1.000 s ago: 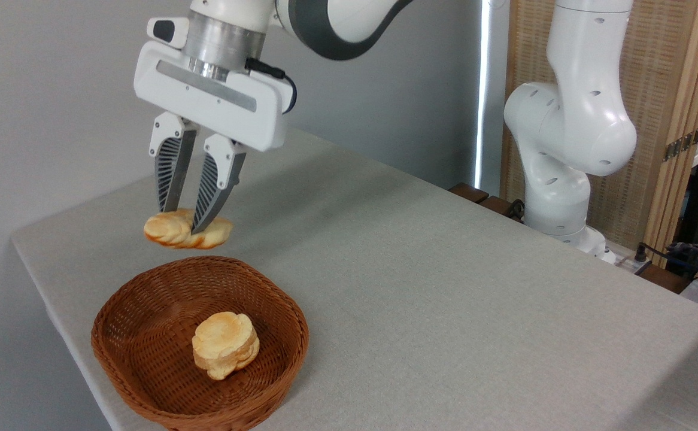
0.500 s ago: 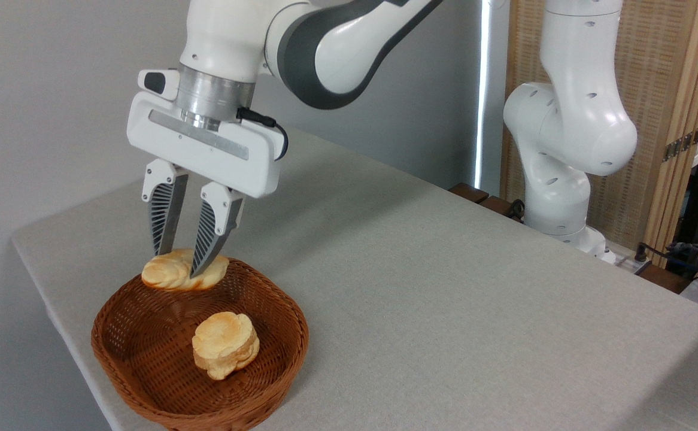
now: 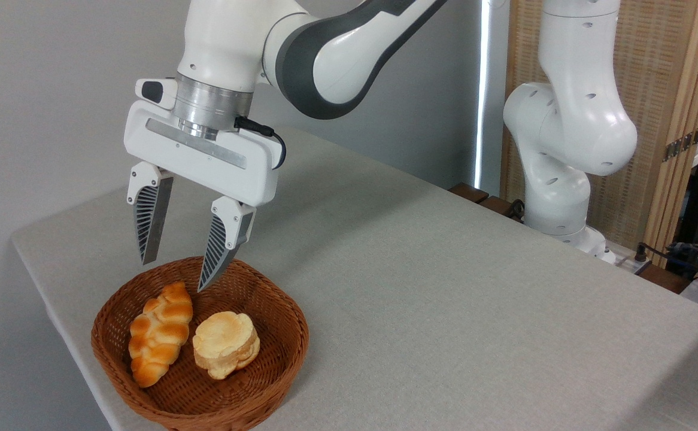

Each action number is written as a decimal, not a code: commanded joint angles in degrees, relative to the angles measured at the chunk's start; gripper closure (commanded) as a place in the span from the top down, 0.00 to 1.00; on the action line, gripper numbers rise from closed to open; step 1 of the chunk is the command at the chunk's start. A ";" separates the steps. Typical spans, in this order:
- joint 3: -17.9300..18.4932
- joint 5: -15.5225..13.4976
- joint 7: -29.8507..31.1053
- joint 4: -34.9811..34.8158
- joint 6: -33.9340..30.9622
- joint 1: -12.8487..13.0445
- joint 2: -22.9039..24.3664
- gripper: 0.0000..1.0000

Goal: Put bread into the basket

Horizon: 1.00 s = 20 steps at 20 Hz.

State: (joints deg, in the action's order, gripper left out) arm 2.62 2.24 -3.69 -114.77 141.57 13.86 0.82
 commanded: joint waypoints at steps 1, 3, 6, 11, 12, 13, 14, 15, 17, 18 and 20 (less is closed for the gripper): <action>0.72 0.13 -0.97 0.42 -3.29 0.47 0.94 1.00; 0.72 1.88 -2.28 0.42 -6.72 0.47 2.17 1.00; 0.98 2.33 -9.82 0.42 -14.54 0.47 3.23 1.00; 2.04 2.24 -20.81 0.42 -26.06 0.56 5.07 1.00; 1.87 2.24 -23.18 0.86 -27.73 0.56 5.07 1.00; 1.78 1.89 -24.34 1.30 -29.31 0.56 5.07 1.00; 1.95 1.54 -24.43 1.39 -30.11 0.56 5.07 1.00; 1.95 1.45 -24.52 1.48 -30.21 0.56 5.07 1.00; 1.78 0.32 -24.52 1.39 -30.21 0.56 4.90 1.00; 1.95 -1.00 -24.61 1.48 -30.12 0.56 4.90 1.00; 2.04 -1.28 -24.87 1.48 -30.21 0.56 4.98 1.00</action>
State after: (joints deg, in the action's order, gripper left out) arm 3.76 2.47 -26.91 -114.33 113.07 13.87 5.78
